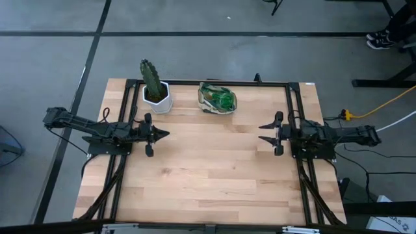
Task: Pick & Place Garden tools in Gardening bag
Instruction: Return to Home Position
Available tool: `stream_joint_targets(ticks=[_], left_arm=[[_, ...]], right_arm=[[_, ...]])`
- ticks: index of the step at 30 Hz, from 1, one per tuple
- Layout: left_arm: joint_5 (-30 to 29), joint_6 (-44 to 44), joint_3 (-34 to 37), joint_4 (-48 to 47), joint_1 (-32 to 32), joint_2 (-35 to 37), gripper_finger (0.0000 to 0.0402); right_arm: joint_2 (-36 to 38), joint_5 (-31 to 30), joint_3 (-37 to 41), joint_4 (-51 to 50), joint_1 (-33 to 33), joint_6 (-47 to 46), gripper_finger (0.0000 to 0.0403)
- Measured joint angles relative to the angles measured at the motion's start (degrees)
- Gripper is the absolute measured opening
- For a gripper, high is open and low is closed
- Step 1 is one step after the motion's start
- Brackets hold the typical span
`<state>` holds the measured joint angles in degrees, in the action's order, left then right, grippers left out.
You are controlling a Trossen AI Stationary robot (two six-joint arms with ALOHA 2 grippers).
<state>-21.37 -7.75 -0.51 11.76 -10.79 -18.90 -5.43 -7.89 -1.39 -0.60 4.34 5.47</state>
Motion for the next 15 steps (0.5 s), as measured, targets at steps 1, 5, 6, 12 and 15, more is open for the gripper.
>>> stream_joint_targets(ticks=[1, 5, 6, 12, 15], left_arm=[[0.0, 0.0, 0.0, 0.0, 0.0, 0.0, 0.0004], [0.0, 0.0, 0.0, 0.0, 0.0, 0.0, 0.0004], [0.0, 0.0, 0.0, 0.0, 0.0, 0.0, 0.0004], [0.0, 0.0, 0.0, 0.0, 0.0, 0.0, 0.0004], [0.0, 0.0, 0.0, 0.0, 0.0, 0.0, 0.0004]], right_arm=[[0.8, 0.3, 0.5, 1.4, 0.0, 0.7, 0.0202], [1.5, 2.4, 0.9, 2.1, 0.0, 5.3, 0.0202], [1.5, 2.4, 0.9, 2.1, 0.0, 5.6, 0.0202], [0.9, 2.4, 0.9, 2.1, 0.0, 5.7, 0.0202], [0.9, 2.5, 0.9, 2.1, 0.0, 5.7, 0.0202]])
